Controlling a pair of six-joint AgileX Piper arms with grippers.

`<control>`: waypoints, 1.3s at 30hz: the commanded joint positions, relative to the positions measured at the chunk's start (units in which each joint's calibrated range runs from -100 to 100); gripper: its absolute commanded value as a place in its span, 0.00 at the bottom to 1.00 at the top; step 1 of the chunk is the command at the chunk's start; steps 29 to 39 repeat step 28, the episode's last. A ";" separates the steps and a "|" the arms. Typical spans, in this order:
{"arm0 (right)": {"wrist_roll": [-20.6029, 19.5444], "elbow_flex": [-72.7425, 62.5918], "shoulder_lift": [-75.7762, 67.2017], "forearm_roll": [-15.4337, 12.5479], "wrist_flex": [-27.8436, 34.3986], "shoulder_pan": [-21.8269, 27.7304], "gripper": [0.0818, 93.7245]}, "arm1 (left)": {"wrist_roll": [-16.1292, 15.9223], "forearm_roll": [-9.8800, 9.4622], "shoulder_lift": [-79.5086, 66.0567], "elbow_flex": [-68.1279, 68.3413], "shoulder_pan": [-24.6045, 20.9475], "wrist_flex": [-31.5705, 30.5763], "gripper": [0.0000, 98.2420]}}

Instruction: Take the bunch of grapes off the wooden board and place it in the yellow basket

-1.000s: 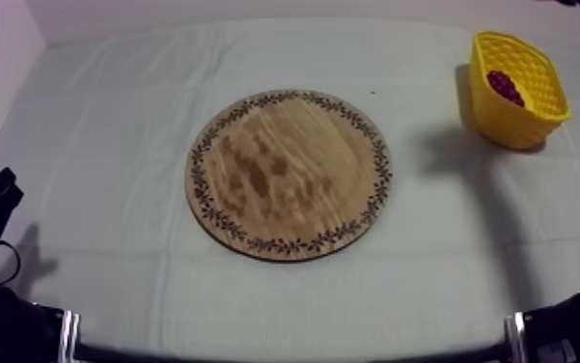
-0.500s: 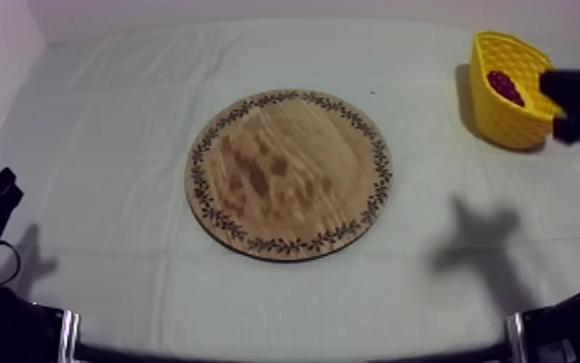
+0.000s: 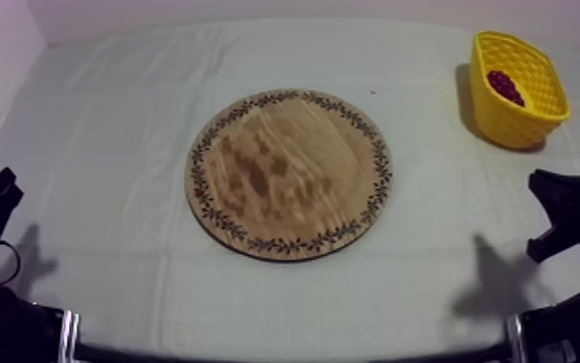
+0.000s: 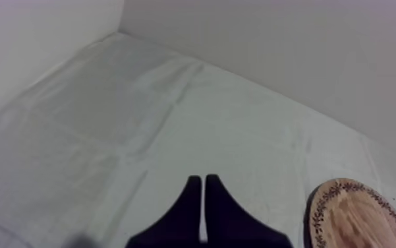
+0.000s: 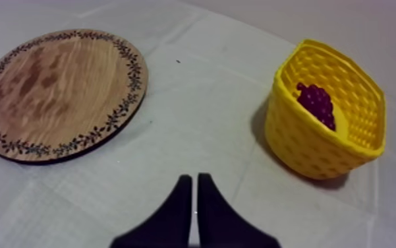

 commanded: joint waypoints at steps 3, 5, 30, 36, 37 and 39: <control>-4.62 0.71 -4.25 2.79 1.47 -1.27 0.00 | 0.01 0.01 0.03 0.04 -0.01 0.03 0.00; -7.15 0.93 -5.59 4.62 2.68 -2.06 0.00 | 0.01 0.01 0.03 0.04 -0.01 0.03 0.00; -6.33 4.40 -7.24 9.95 -4.11 -0.39 0.00 | 0.00 0.01 0.03 0.04 -0.01 0.03 0.00; -6.33 4.40 -7.24 9.95 -4.11 -0.39 0.00 | 0.00 0.01 0.03 0.04 -0.01 0.03 0.00; -6.33 4.40 -7.24 9.95 -4.11 -0.39 0.00 | 0.00 0.01 0.03 0.04 -0.01 0.03 0.00; -6.33 4.40 -7.24 9.95 -4.11 -0.39 0.00 | 0.00 0.01 0.03 0.04 -0.01 0.03 0.00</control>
